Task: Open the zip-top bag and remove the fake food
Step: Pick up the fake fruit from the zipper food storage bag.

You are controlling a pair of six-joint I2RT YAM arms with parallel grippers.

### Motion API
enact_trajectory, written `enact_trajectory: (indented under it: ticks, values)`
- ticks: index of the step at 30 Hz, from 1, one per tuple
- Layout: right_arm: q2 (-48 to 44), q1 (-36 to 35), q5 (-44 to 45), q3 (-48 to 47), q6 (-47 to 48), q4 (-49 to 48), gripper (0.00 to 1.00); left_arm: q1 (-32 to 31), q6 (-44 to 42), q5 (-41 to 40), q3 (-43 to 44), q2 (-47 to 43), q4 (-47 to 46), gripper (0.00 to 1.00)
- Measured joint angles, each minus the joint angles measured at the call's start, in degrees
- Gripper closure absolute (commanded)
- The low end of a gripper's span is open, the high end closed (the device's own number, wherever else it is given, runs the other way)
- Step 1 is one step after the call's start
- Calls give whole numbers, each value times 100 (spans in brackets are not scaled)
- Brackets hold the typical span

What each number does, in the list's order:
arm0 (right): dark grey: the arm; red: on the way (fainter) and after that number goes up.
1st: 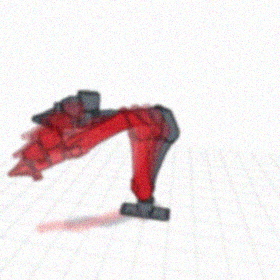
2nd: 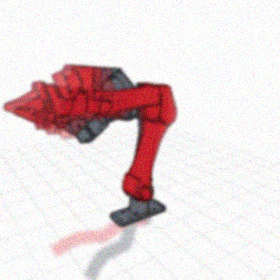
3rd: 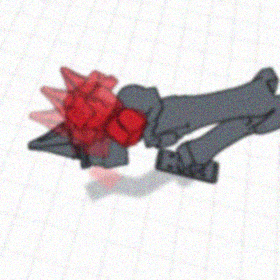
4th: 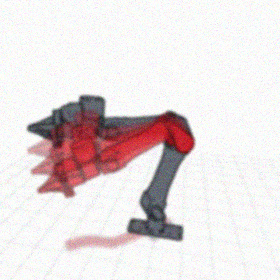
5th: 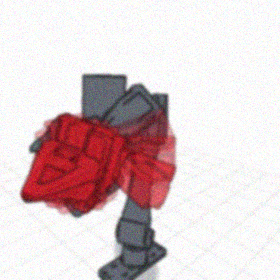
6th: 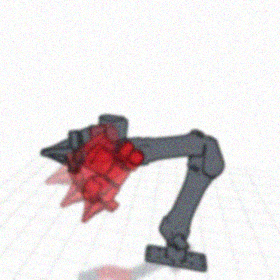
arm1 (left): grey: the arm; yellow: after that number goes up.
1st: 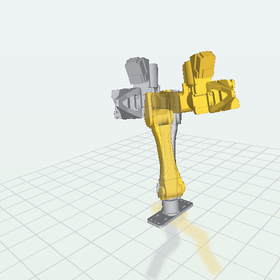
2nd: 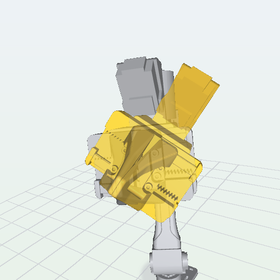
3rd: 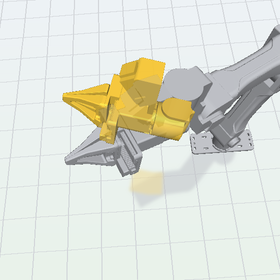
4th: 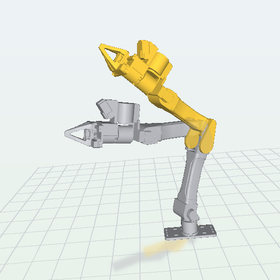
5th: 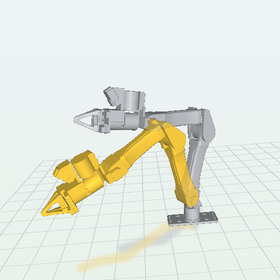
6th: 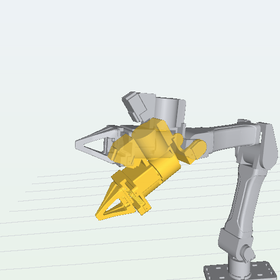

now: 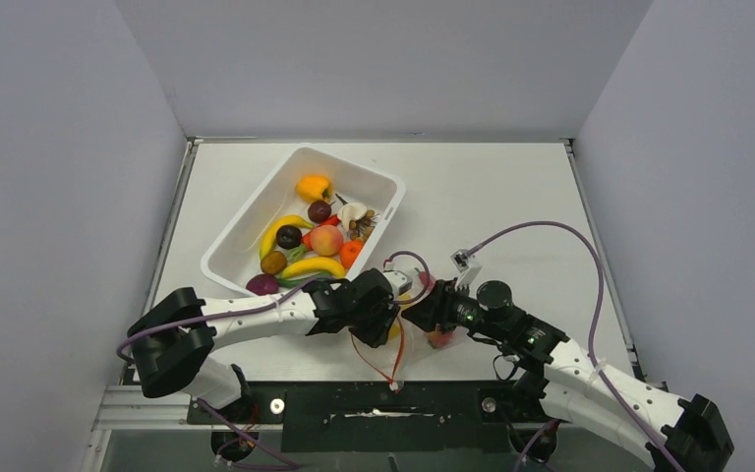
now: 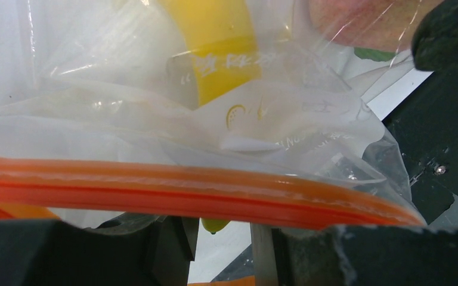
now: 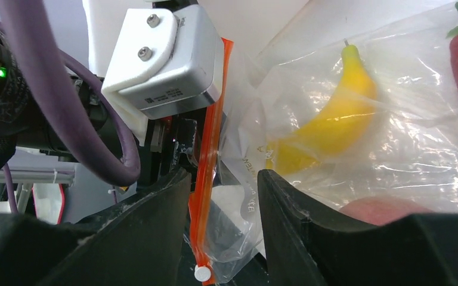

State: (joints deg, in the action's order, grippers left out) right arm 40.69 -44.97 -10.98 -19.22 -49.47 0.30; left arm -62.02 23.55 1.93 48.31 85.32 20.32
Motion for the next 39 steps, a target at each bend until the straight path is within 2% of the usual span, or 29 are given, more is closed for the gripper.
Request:
enact_trajectory:
  ticks: [5, 12, 15, 18, 23, 31, 39]
  values:
    - [118, -94, -2, 72, 24, -271, 50, 55, 24, -20, -37, -120, -4, 100]
    - [649, -184, -304, 127, 79, -721, 52, 63, 35, -22, -44, -162, 0, 100]
    - [887, -201, -470, 127, 109, -815, 59, 66, 46, -22, -46, -170, 2, 100]
    - [962, -208, -509, 129, 107, -883, 74, 74, 85, -26, -44, -186, 7, 100]
    - [758, -208, -247, 184, 11, -911, 94, 74, 81, -63, -46, -284, 22, 100]
    - [428, -205, 719, 195, -57, -382, 98, 72, -7, 372, 81, -474, 199, 100]
    - [514, -205, 1329, 114, -55, 107, 99, 74, -234, 649, 1014, -474, 1226, 100]
